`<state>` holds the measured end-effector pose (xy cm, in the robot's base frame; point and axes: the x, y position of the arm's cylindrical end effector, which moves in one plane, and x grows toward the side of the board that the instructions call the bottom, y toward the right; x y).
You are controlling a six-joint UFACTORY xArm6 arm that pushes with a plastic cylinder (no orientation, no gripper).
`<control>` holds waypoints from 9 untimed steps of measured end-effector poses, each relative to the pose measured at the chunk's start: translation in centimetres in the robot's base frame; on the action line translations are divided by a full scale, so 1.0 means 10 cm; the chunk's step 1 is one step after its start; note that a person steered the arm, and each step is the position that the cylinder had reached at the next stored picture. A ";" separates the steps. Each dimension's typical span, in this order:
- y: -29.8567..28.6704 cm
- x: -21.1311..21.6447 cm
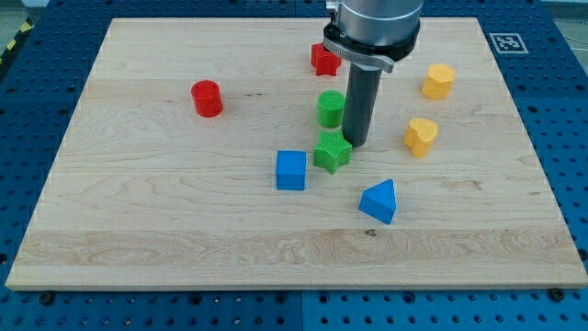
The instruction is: Move the green star diagonal left bottom to the red star
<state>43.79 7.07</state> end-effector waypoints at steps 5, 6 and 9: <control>-0.64 -0.83; -0.68 -0.90; -1.36 -1.30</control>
<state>30.81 -6.49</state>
